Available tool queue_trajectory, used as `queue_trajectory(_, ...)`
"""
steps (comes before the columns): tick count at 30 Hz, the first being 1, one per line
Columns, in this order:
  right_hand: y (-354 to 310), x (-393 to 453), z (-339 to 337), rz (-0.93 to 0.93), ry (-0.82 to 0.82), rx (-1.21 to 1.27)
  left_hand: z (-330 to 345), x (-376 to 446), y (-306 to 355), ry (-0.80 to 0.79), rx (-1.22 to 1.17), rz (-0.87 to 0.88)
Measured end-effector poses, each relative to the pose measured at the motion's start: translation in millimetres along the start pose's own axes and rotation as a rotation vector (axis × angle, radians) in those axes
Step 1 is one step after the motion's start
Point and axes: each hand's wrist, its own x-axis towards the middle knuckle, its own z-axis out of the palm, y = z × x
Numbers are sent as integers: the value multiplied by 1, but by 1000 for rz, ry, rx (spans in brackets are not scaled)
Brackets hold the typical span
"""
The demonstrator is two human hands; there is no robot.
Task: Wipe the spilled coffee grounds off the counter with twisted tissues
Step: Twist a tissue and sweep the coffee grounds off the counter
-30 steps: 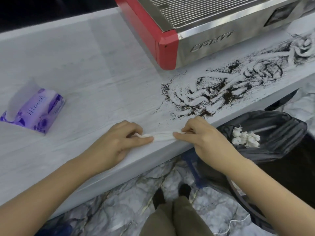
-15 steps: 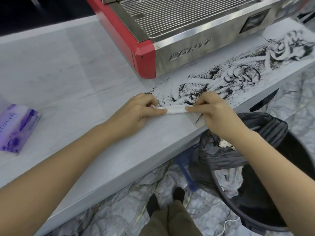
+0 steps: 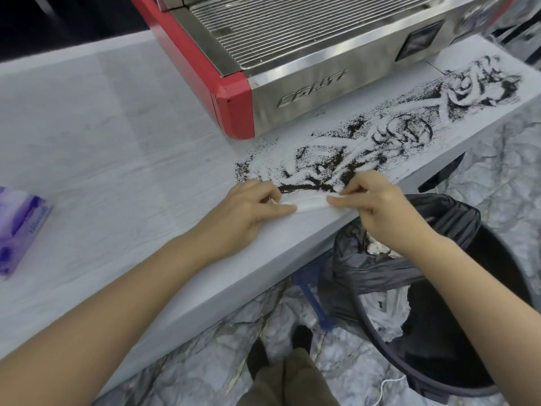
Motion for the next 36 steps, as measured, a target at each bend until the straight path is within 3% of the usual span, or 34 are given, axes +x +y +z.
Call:
queue_trajectory(5, 6, 25, -2, 4, 30, 28, -10, 11, -3, 18, 25, -48)
queue_trajectory(12, -21, 61, 6, -120, 144, 106, -34, -29, -4, 188, 28, -175)
queue_trajectory(23, 17, 129, 39, -199, 277, -48, -35, 12, -63, 289, 95, -333)
queue_trajectory(30, 34, 144, 48, -208, 147, -39, -25, 16, -66, 236, 147, -356)
queue_trajectory(36, 46, 104, 32, -395, 30, 58, -8, -10, -12, 201, 148, -351)
